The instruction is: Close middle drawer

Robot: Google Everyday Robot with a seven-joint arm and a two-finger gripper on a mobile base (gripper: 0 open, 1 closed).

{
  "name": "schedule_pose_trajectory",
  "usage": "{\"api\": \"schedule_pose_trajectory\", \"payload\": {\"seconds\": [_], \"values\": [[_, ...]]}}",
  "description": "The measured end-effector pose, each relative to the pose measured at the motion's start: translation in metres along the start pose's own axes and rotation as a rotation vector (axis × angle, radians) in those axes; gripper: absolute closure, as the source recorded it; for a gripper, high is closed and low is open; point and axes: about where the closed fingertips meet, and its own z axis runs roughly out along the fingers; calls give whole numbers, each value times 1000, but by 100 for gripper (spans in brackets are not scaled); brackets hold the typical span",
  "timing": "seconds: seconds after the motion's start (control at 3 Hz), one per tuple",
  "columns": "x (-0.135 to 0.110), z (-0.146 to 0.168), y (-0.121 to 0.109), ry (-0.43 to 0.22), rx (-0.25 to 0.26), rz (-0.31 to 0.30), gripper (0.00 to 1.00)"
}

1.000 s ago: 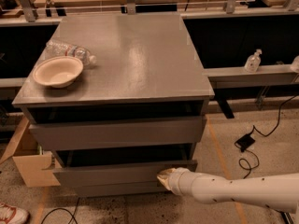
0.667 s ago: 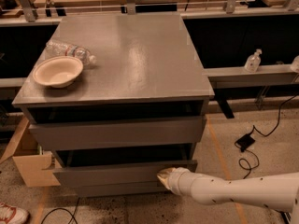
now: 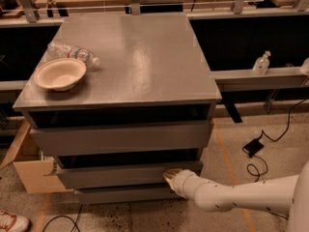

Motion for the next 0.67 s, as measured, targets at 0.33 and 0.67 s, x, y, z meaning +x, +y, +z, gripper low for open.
{"api": "schedule_pose_trajectory", "payload": {"seconds": [0.33,0.67], "values": [[-6,9,-16,-32,33,10,100],[-5,4,-21,-27,26,13,100]]}}
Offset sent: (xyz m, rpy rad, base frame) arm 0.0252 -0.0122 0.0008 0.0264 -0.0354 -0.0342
